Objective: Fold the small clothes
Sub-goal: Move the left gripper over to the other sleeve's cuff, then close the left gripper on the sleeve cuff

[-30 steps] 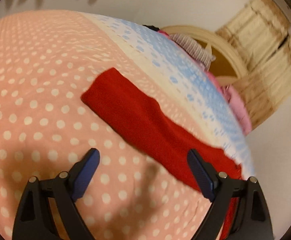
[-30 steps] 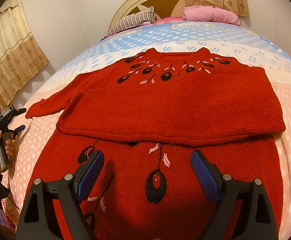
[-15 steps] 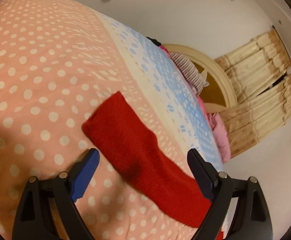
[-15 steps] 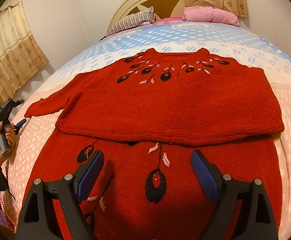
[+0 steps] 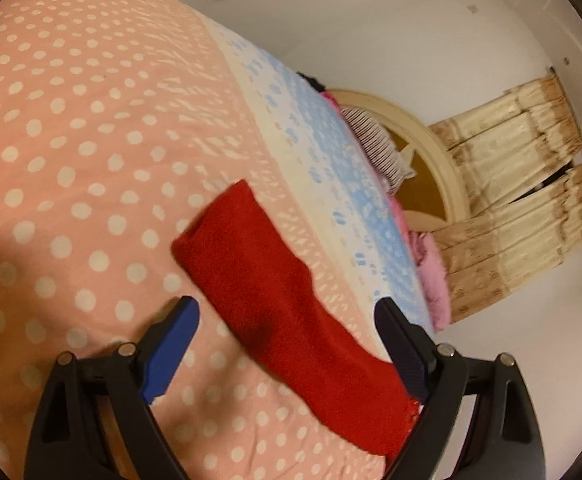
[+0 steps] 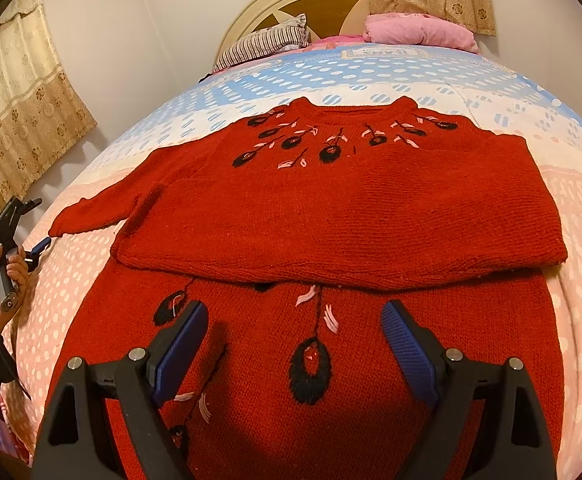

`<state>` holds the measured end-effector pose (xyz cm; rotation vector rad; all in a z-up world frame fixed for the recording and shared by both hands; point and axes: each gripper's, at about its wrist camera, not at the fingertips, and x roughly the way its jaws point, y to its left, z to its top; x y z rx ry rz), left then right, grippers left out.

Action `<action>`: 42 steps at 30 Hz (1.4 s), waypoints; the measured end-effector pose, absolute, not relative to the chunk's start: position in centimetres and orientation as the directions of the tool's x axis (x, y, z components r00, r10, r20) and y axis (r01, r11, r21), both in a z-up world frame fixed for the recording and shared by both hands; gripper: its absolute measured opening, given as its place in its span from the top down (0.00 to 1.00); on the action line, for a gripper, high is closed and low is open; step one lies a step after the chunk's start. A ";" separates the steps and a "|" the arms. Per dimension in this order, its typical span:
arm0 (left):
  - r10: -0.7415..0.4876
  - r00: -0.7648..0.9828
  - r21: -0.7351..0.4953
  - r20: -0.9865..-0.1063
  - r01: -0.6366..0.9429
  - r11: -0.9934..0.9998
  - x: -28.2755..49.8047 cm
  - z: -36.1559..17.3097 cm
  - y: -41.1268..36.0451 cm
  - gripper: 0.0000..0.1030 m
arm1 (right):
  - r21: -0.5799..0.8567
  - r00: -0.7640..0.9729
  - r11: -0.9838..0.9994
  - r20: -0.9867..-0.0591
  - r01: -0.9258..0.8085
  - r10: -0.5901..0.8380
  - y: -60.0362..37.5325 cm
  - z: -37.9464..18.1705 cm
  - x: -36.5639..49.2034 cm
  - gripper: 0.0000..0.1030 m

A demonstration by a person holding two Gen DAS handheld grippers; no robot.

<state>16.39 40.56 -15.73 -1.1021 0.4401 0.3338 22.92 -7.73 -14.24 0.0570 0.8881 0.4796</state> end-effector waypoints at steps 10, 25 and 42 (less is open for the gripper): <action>0.124 0.791 -0.711 -0.599 -0.597 0.372 19.6 -15.3 40.9 0.01 | 0.240 0.537 0.896 -0.731 -0.375 0.421 -7.8 -14.2 22.9 0.13; 0.158 0.787 -0.689 -0.597 -0.603 0.402 17.4 -16.1 41.4 0.89 | 0.250 0.539 0.895 -0.727 -0.369 0.425 -7.9 -14.3 22.8 0.13; 0.106 0.825 -0.673 -0.556 -0.521 0.525 19.4 -13.2 39.4 0.95 | 0.254 0.540 0.895 -0.725 -0.367 0.428 -7.9 -14.3 22.7 0.13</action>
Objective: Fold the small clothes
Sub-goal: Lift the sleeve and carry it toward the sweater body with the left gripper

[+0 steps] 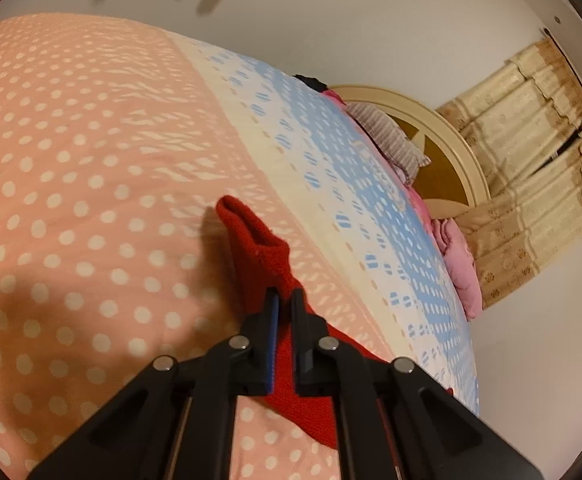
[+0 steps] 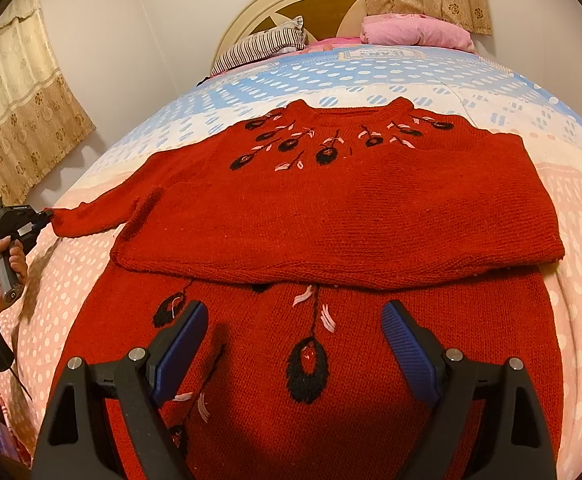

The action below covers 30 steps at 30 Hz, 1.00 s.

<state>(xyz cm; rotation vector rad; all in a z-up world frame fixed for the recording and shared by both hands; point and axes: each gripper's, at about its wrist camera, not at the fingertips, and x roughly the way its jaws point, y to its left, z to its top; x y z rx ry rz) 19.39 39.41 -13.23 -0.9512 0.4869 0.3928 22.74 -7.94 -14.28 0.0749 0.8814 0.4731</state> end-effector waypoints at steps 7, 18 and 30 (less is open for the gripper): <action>0.084 0.849 -0.664 -0.522 -0.466 0.585 20.3 -10.9 37.6 0.95 | 0.261 0.540 0.893 -0.722 -0.366 0.433 -8.0 -14.3 22.8 0.13; -0.041 0.890 -0.672 -0.454 -0.312 0.672 23.3 -6.5 31.8 0.95 | 0.283 0.541 0.889 -0.712 -0.361 0.447 -8.2 -14.1 22.7 0.13; -0.188 0.906 -0.702 -0.380 -0.151 0.696 25.8 -3.0 26.1 0.95 | 0.334 0.548 0.885 -0.697 -0.324 0.464 -10.7 -13.1 21.0 0.13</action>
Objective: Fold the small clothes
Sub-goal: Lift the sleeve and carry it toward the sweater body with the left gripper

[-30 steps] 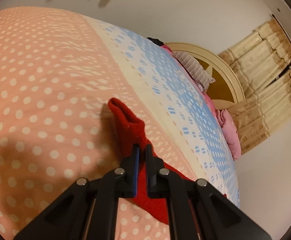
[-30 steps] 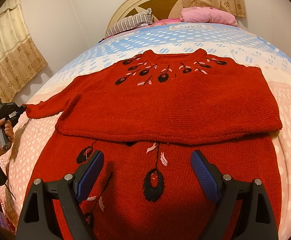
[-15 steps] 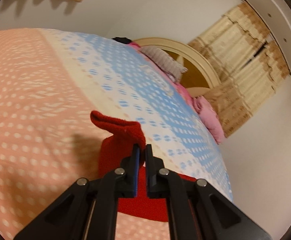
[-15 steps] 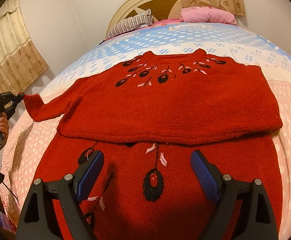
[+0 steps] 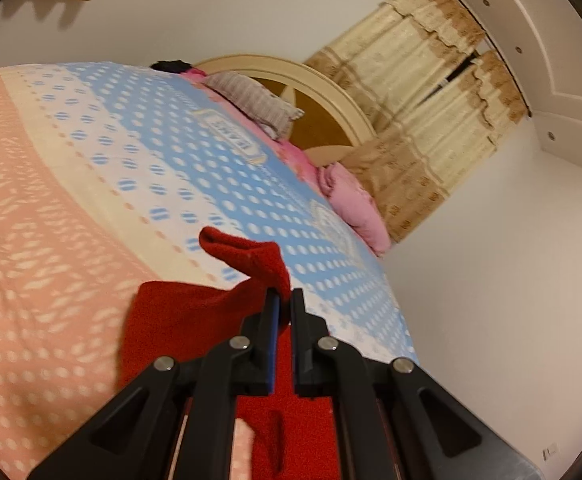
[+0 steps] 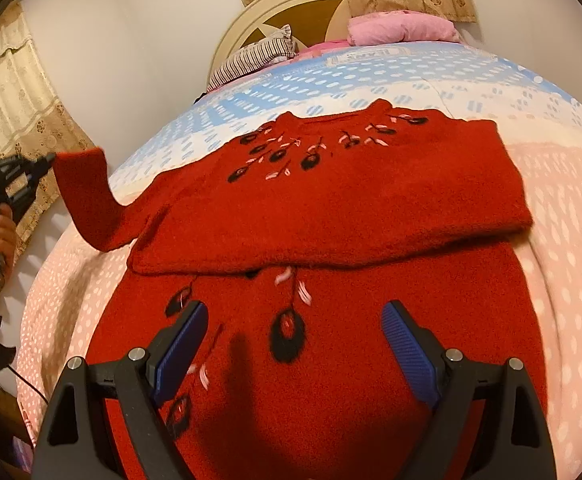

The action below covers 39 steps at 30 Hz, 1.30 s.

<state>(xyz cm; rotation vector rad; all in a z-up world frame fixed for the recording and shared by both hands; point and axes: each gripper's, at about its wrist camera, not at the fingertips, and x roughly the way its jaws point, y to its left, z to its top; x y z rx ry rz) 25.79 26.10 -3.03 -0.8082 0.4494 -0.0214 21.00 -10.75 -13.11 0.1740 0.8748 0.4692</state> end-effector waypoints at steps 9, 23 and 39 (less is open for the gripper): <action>-0.272 0.900 -0.736 -0.340 -0.074 0.673 27.0 -1.7 22.1 0.95 | 0.335 0.552 0.881 -0.688 -0.333 0.470 -11.9 -12.7 19.0 0.13; -0.374 0.878 -0.739 -0.298 0.036 0.673 28.6 1.3 14.6 0.96 | 0.315 0.562 0.883 -0.684 -0.349 0.466 -11.7 -13.7 18.3 0.13; -0.520 0.807 -0.756 -0.279 0.149 0.637 29.9 1.6 5.5 0.95 | 0.349 0.560 0.873 -0.670 -0.341 0.487 -12.2 -13.9 18.5 0.13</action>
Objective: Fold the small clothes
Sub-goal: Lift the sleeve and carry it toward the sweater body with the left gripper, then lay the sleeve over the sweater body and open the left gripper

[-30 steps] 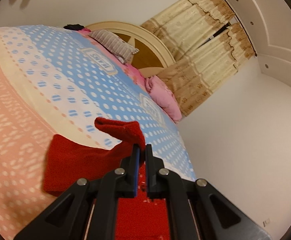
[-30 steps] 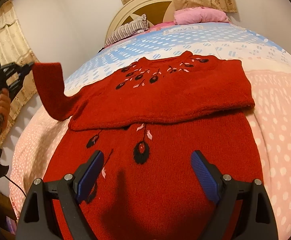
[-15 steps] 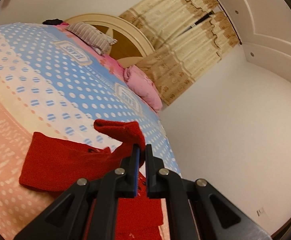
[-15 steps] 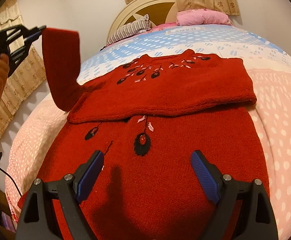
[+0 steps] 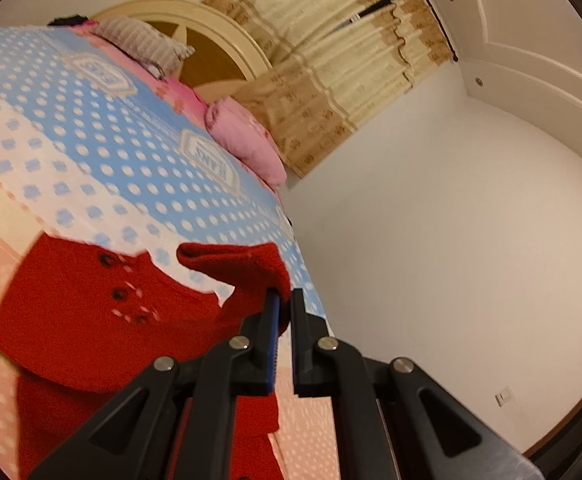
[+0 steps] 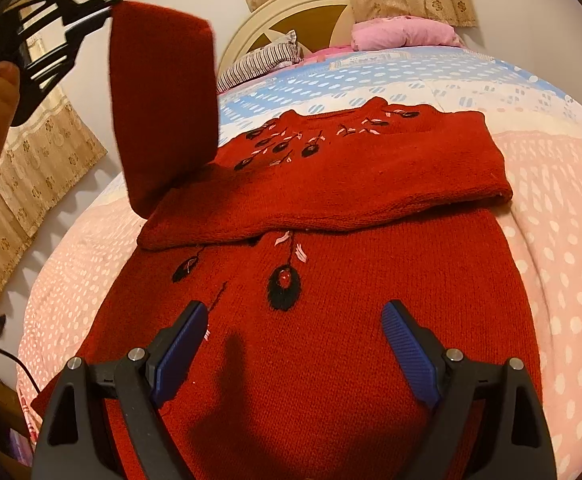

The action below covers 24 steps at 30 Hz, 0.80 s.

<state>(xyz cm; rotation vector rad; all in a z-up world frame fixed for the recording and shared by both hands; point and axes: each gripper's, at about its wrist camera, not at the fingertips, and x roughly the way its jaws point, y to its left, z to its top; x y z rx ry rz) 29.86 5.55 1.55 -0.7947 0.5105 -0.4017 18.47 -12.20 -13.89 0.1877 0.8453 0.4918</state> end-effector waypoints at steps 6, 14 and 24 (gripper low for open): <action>-0.529 0.746 -0.638 -0.405 0.185 0.748 29.6 -1.4 0.5 0.94 | 0.364 0.564 0.869 -0.660 -0.336 0.495 -12.5 -13.9 18.4 0.13; -0.446 0.717 -0.473 -0.536 0.182 0.862 25.7 -6.5 0.4 0.87 | 0.387 0.567 0.861 -0.648 -0.330 0.509 -12.9 -13.9 18.3 0.13; -0.258 0.713 -0.343 -0.652 0.027 0.939 20.0 -13.0 6.7 0.80 | 0.399 0.566 0.858 -0.646 -0.323 0.513 -13.1 -13.9 18.4 0.13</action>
